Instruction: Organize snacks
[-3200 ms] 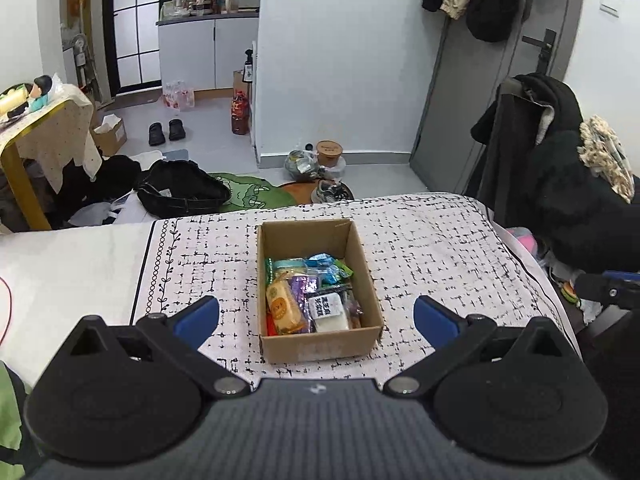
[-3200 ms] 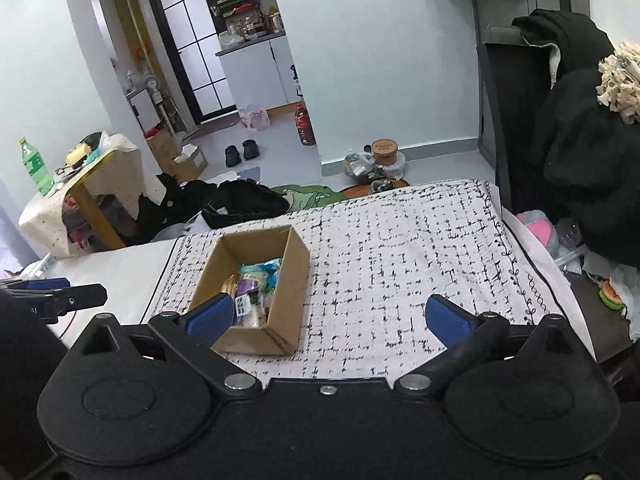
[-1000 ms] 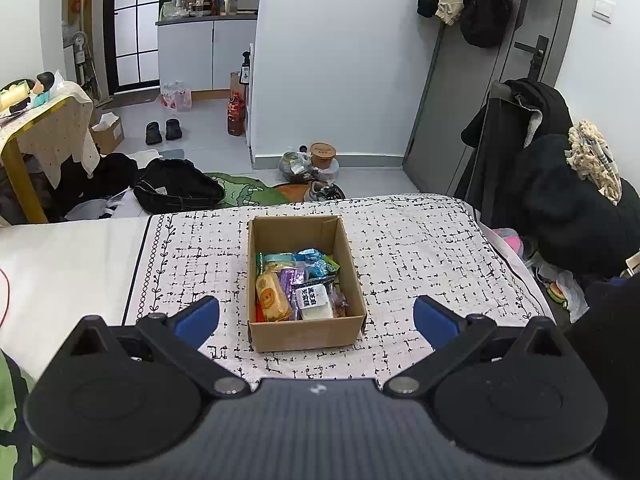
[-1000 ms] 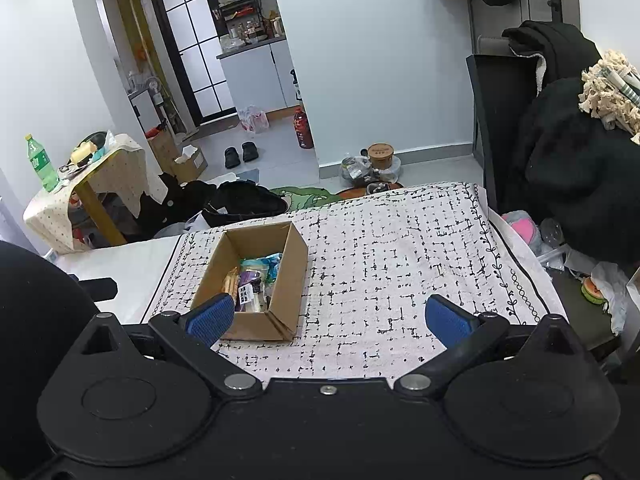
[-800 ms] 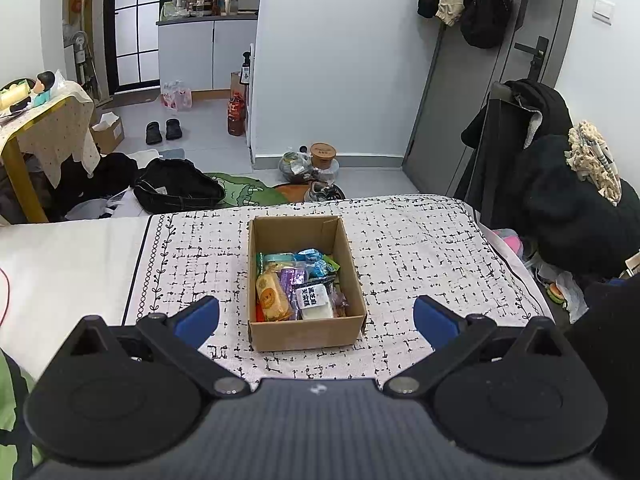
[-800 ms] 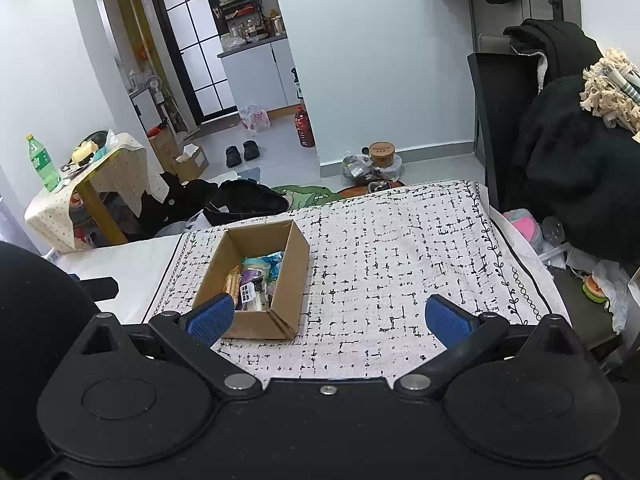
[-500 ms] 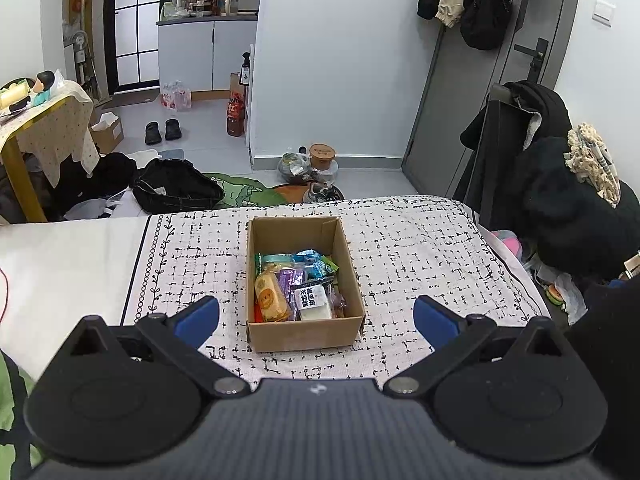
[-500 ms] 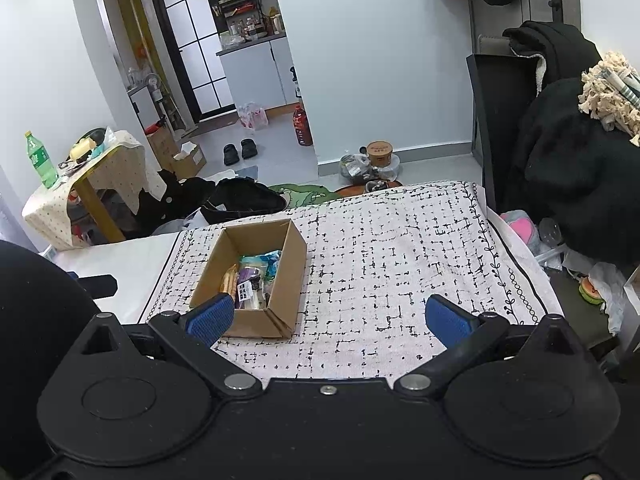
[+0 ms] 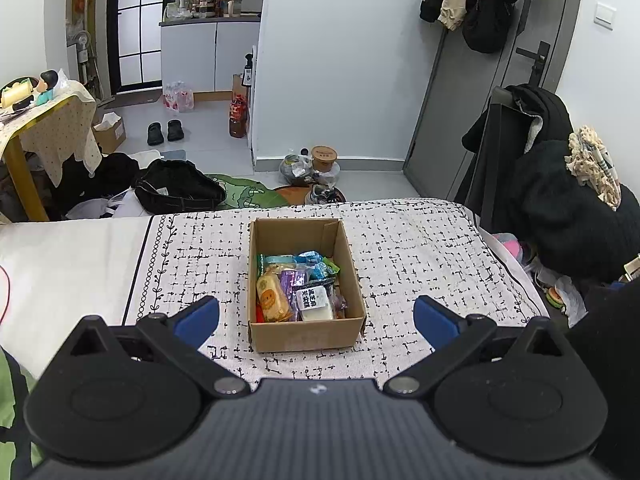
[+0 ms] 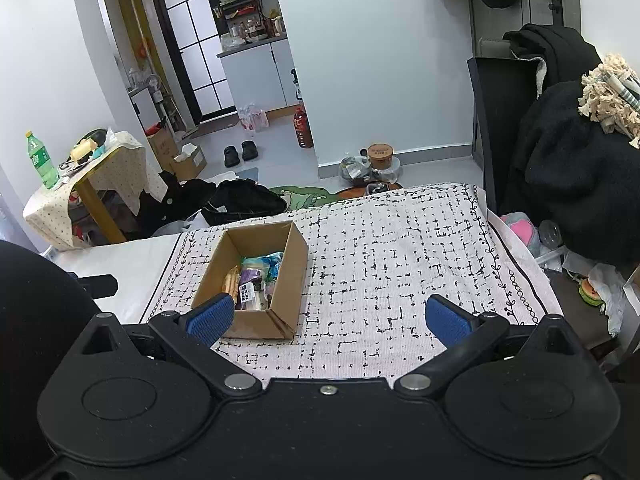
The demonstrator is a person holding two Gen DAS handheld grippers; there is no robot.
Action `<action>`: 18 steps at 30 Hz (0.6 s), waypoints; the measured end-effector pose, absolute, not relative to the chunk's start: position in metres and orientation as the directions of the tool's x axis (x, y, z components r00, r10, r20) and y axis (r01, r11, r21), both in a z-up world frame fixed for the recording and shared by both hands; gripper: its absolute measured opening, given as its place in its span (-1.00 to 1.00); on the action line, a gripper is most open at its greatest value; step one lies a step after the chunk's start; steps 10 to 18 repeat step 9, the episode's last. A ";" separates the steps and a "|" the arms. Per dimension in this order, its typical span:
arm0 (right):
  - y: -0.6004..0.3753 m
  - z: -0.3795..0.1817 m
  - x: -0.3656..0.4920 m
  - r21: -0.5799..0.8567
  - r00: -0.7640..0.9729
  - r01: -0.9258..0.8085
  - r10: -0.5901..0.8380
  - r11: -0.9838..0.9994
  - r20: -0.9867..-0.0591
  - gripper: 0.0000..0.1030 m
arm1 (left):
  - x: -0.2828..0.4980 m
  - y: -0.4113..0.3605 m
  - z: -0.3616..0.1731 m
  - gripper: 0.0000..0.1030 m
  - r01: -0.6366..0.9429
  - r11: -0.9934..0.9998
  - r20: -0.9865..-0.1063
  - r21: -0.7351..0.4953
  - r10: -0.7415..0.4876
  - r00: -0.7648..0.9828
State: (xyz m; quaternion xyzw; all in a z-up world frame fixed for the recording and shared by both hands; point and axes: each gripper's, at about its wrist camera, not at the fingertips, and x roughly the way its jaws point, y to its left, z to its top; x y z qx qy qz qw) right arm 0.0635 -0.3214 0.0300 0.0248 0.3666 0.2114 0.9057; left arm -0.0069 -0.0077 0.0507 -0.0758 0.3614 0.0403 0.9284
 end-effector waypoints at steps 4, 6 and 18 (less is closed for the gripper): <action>-0.320 0.031 0.064 0.198 0.642 -0.368 0.402 0.909 -0.653 1.00 | -0.007 -0.007 0.052 0.99 -0.128 0.986 -0.676 -0.108 0.022 0.737; -0.320 0.030 0.063 0.200 0.641 -0.368 0.403 0.908 -0.653 1.00 | -0.007 -0.008 0.052 0.99 -0.127 0.986 -0.674 -0.107 0.022 0.739; -0.318 0.031 0.062 0.205 0.640 -0.370 0.409 0.906 -0.651 1.00 | -0.008 -0.007 0.053 0.99 -0.125 0.986 -0.671 -0.110 0.020 0.742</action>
